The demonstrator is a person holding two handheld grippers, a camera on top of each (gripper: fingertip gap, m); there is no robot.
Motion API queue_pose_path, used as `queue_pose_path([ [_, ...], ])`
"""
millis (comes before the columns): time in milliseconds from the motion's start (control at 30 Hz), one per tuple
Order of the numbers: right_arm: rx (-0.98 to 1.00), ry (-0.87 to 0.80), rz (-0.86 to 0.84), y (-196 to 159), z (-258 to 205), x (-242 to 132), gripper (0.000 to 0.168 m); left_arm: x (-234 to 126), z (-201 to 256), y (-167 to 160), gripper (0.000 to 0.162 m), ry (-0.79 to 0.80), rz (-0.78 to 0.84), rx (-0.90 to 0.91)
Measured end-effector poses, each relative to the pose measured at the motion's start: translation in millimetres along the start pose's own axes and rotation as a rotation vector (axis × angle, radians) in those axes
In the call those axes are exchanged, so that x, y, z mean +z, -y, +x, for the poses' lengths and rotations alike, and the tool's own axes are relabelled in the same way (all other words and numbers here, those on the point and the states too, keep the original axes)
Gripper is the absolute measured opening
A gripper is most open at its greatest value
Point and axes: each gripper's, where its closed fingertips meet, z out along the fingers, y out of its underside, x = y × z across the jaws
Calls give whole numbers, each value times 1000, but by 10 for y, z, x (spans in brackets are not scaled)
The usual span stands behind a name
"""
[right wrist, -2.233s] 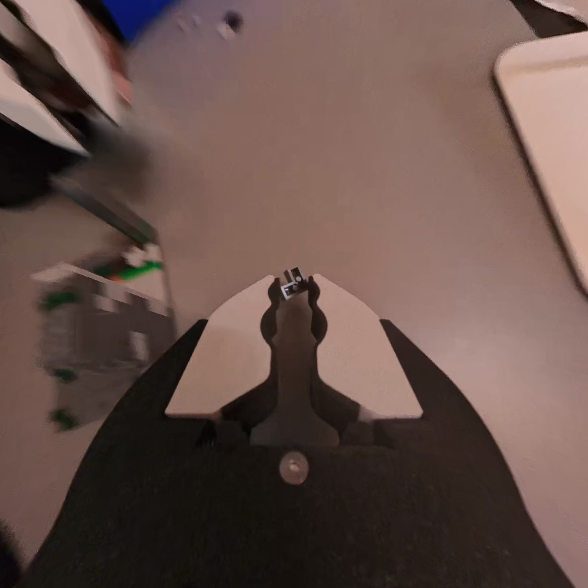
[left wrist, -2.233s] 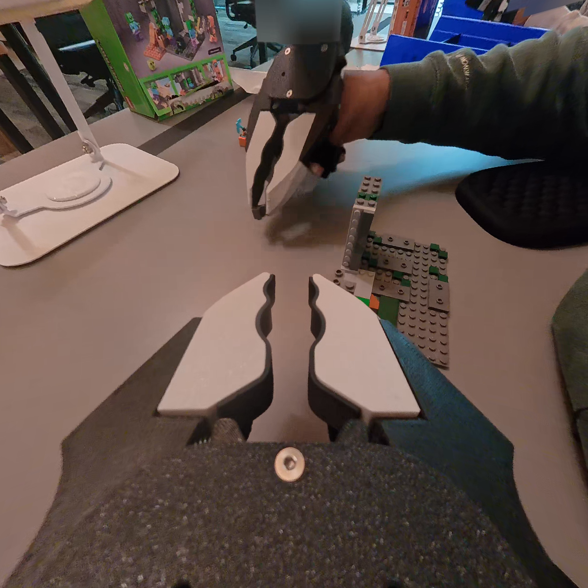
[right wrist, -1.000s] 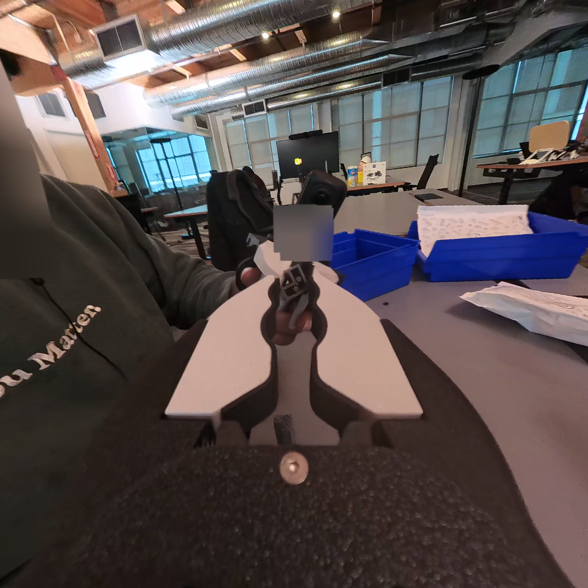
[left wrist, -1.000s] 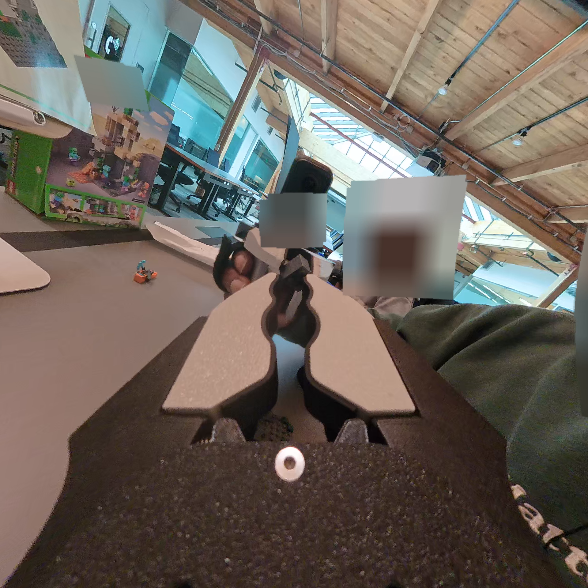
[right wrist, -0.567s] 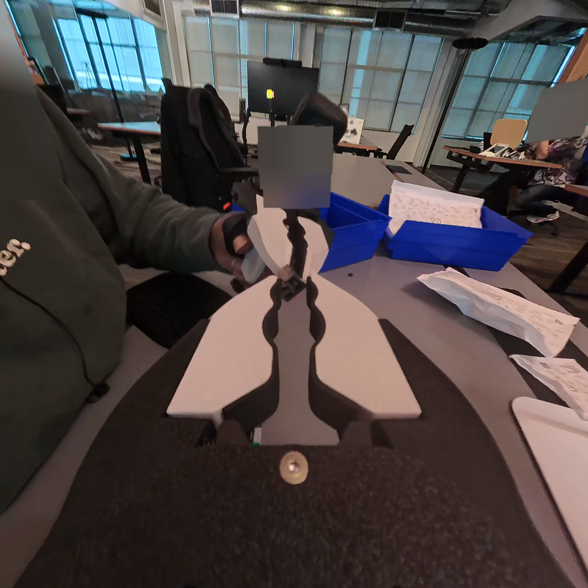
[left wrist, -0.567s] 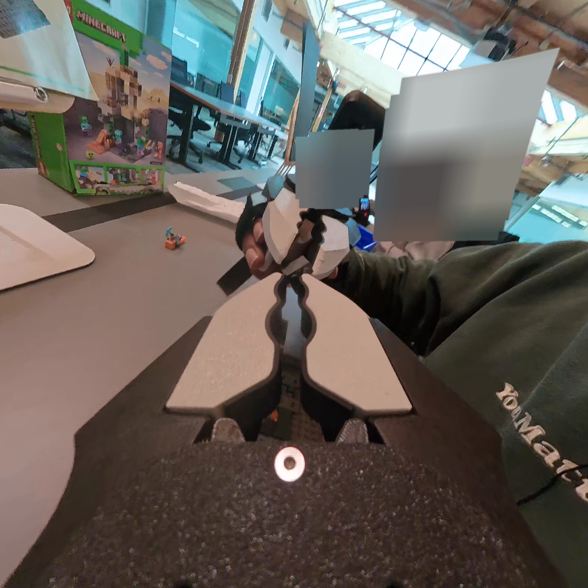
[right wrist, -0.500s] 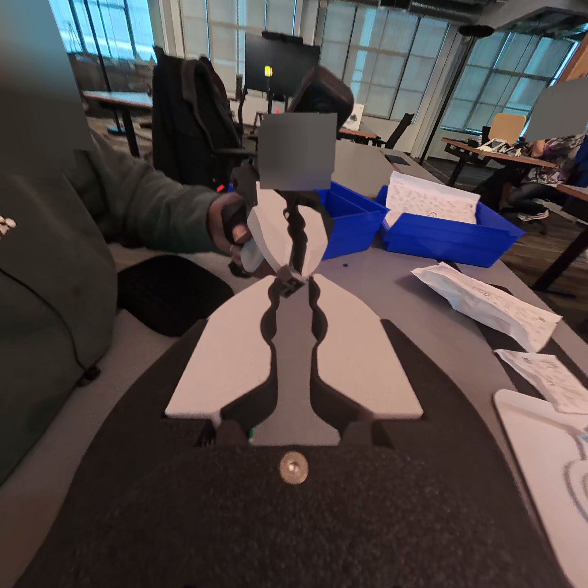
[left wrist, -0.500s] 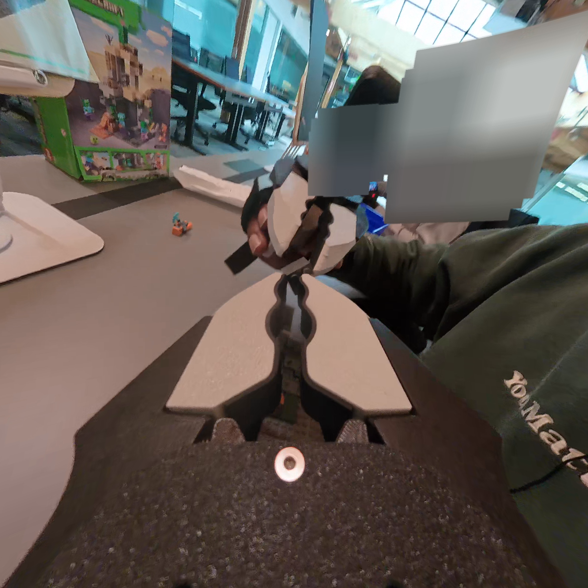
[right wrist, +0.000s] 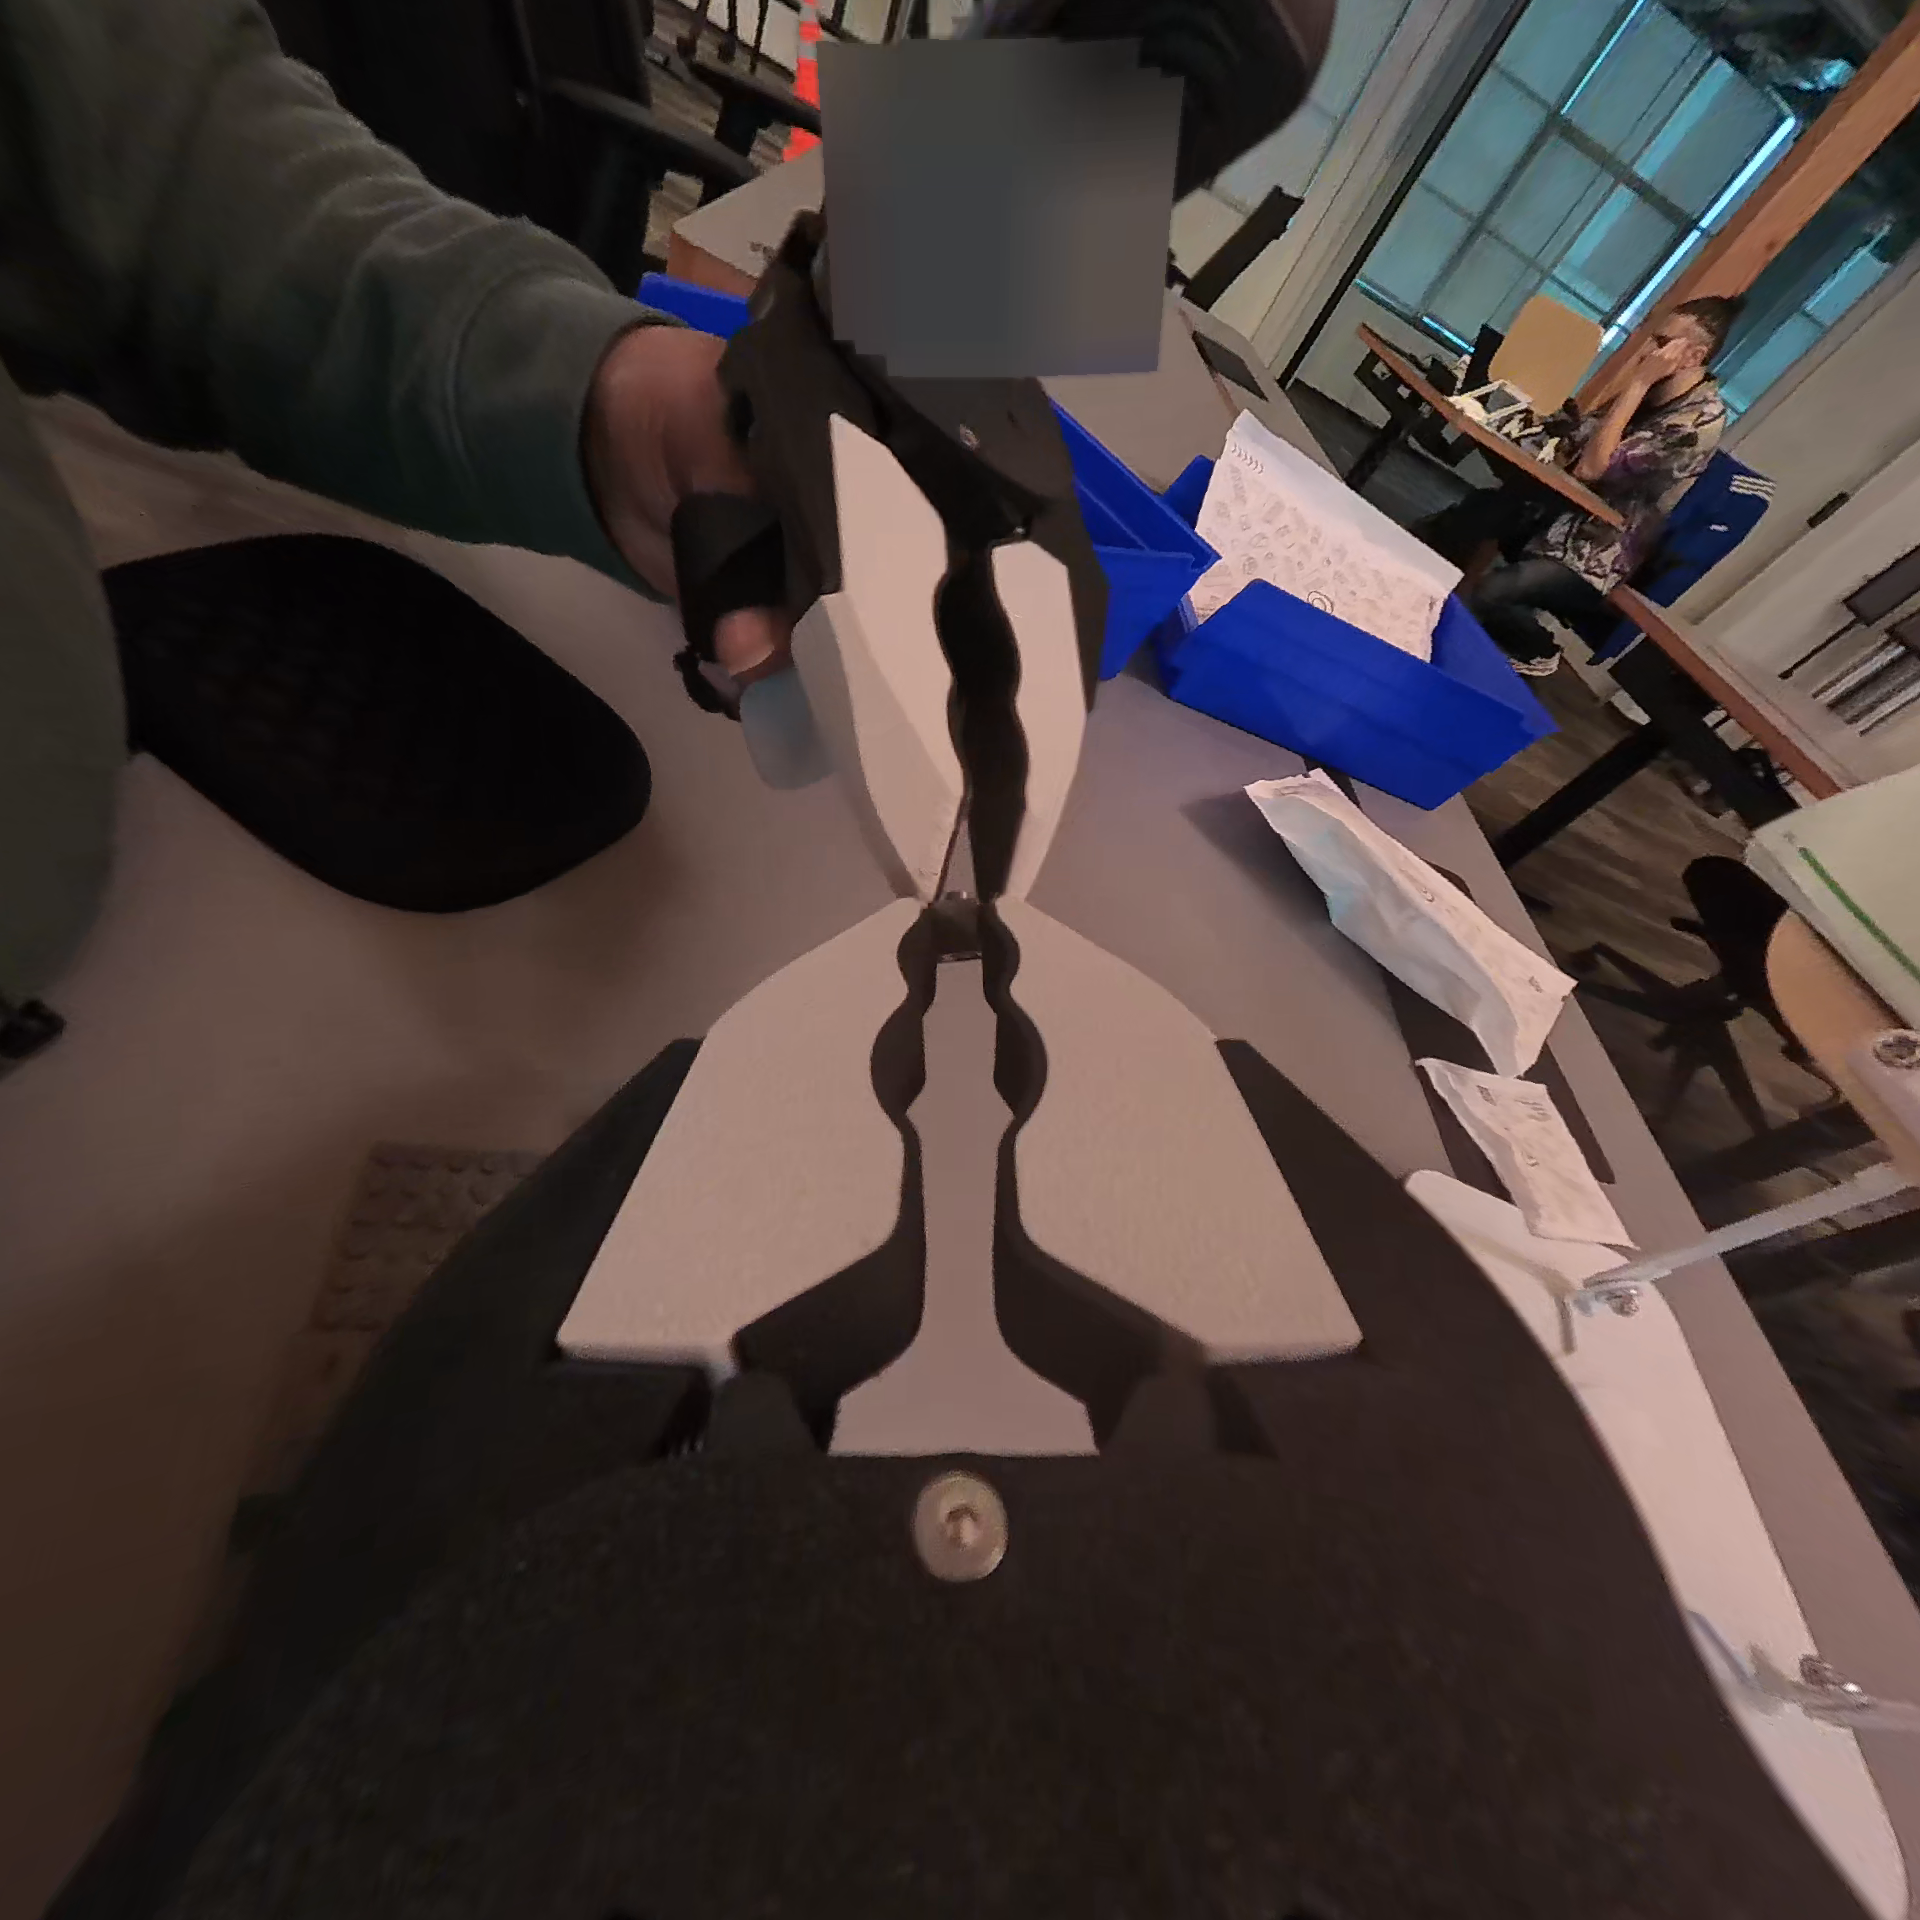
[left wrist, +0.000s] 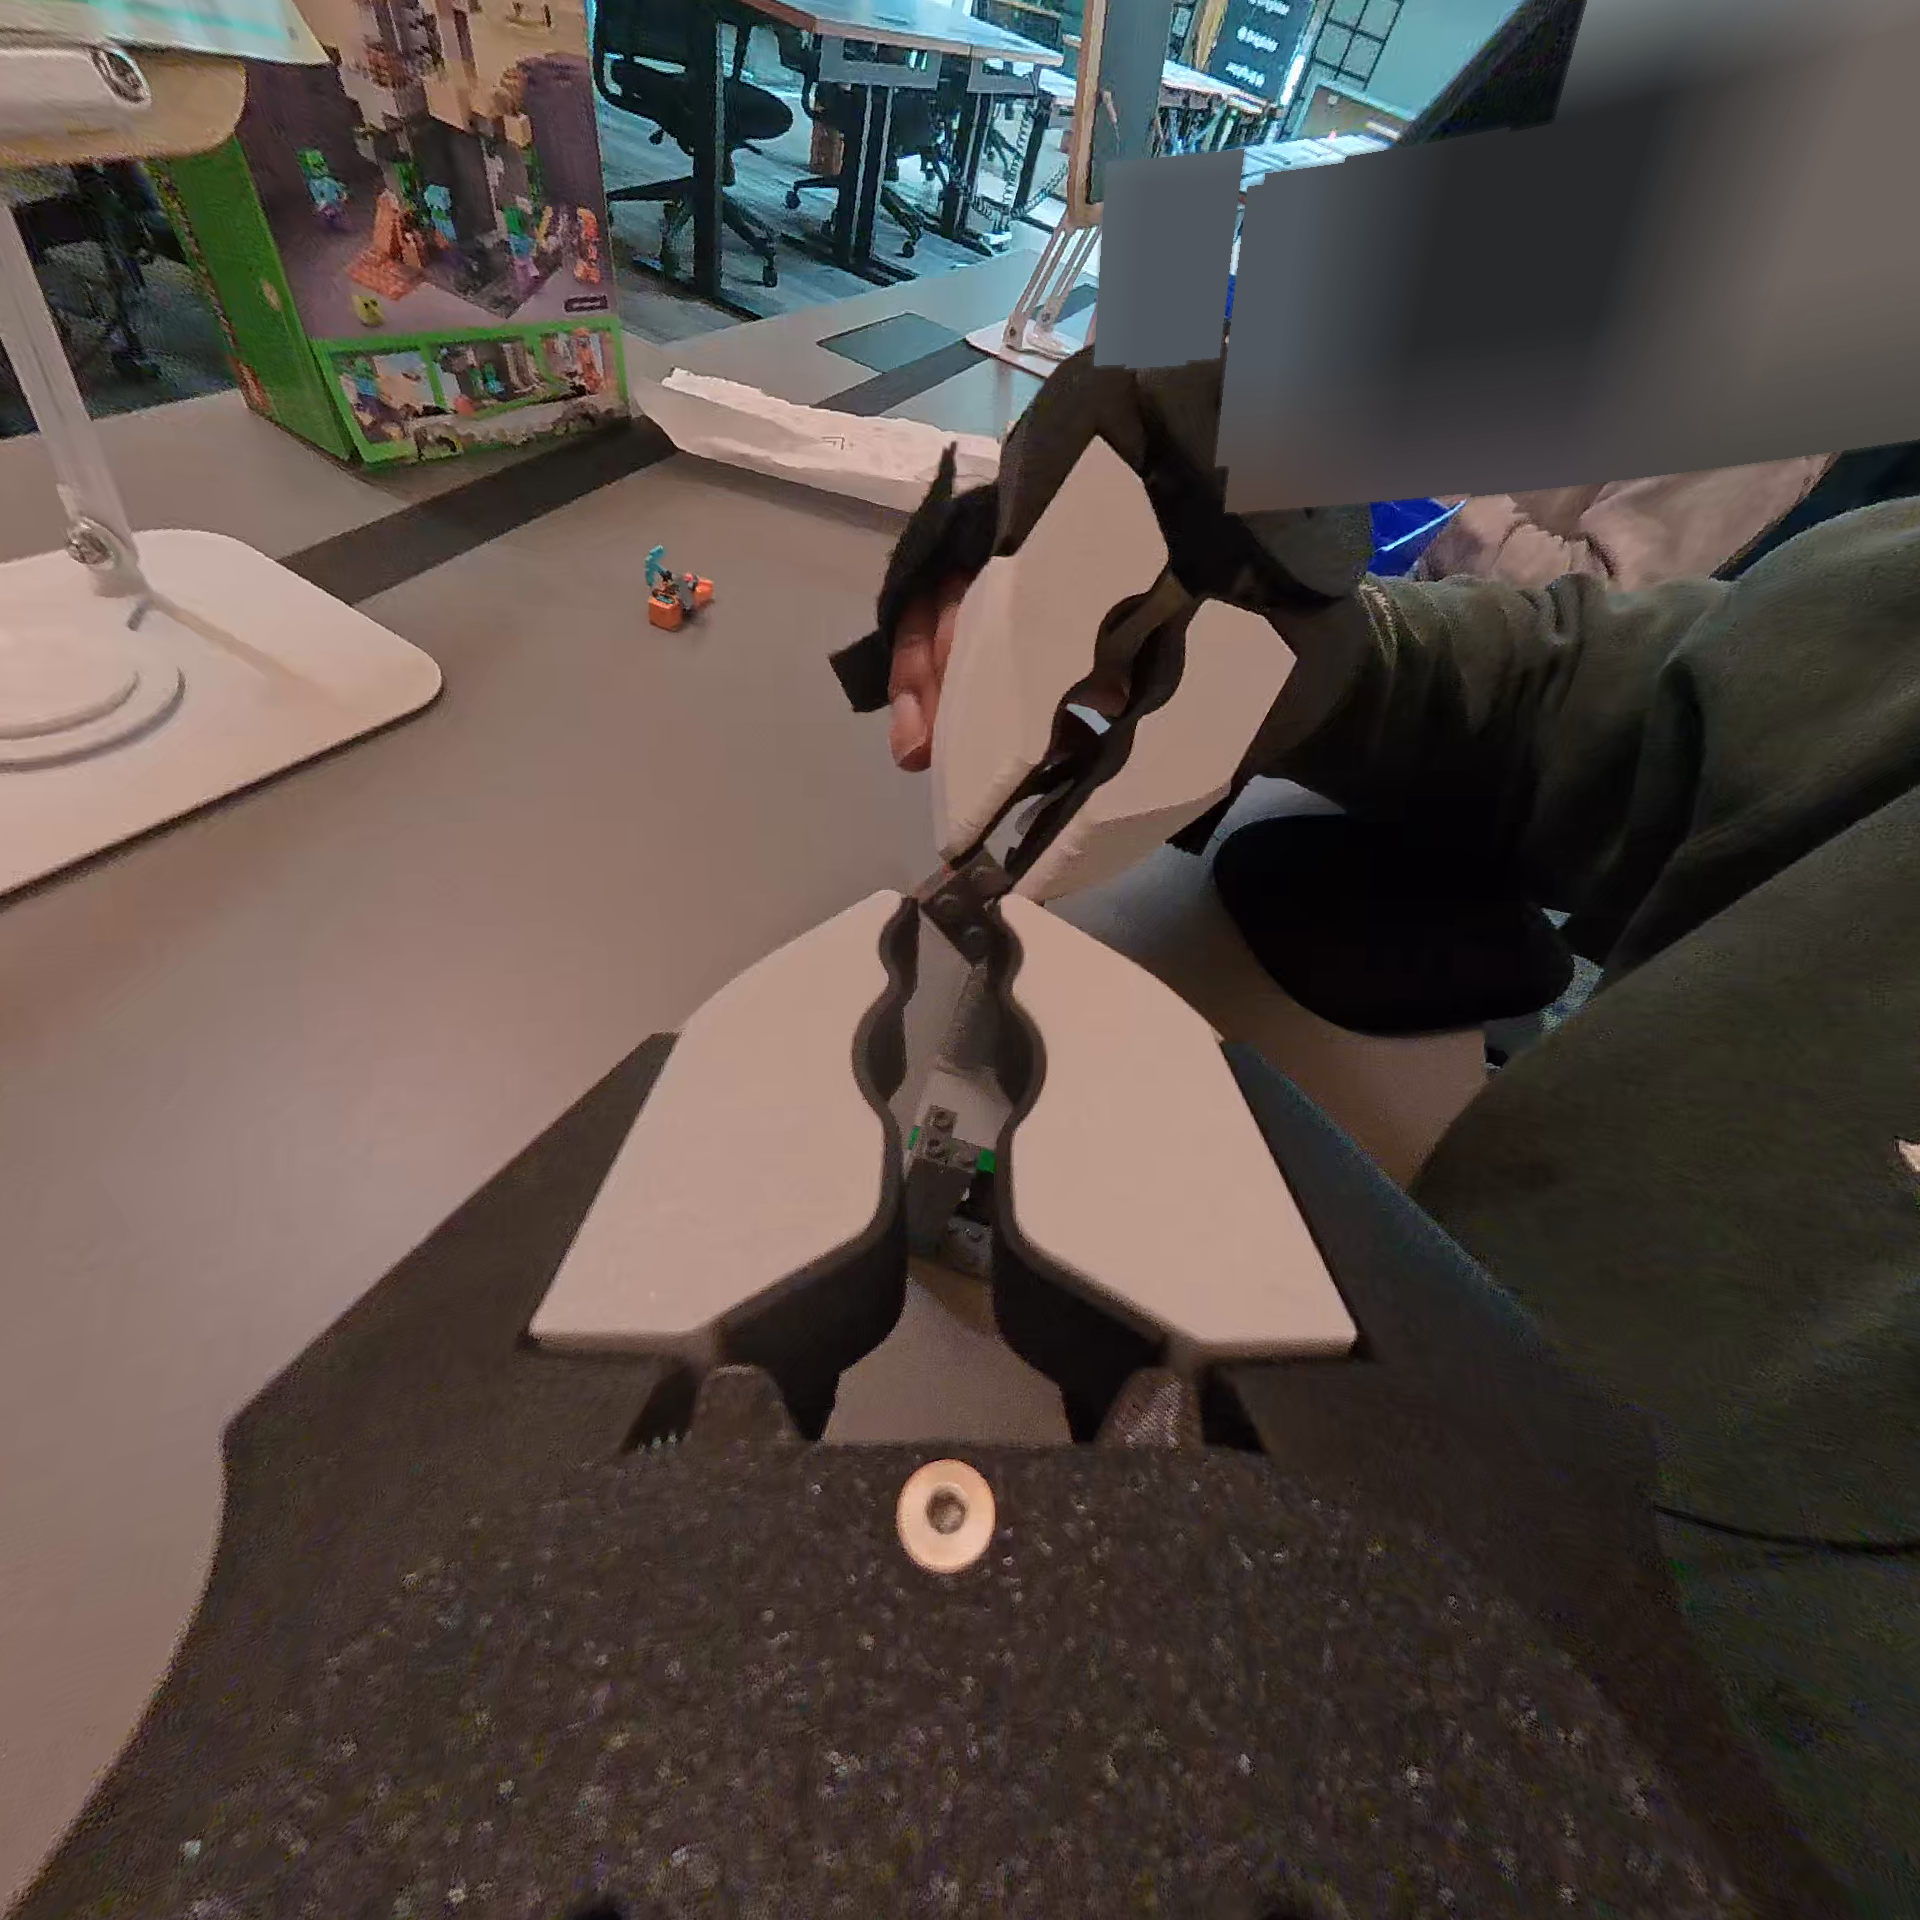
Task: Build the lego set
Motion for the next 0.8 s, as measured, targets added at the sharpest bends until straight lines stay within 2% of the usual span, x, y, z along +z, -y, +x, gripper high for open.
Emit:
queue_pose_path([
  [200, 29, -28, 26, 20, 38, 33, 8, -34, -37, 27, 10, 68, -8, 90],
  [267, 28, -33, 20, 9, 35, 51, 8, -56, -50, 19, 0, 86, -23, 122],
  [467, 34, -34, 11, 7, 21, 69, 7, -40, -45, -60, 0, 92, -98, 151],
  [667, 36, -55, 54, 52, 30, 40, 7, -55, -33, 6, 0, 59, -42, 95],
  [733, 34, -63, 65, 64, 51, 19, 7, -50, -16, 24, 15, 27, -19, 47],
  [800, 34, -61, 83, 84, 50, 4, 7, -39, 5, 36, 19, -6, 0, 10],
])
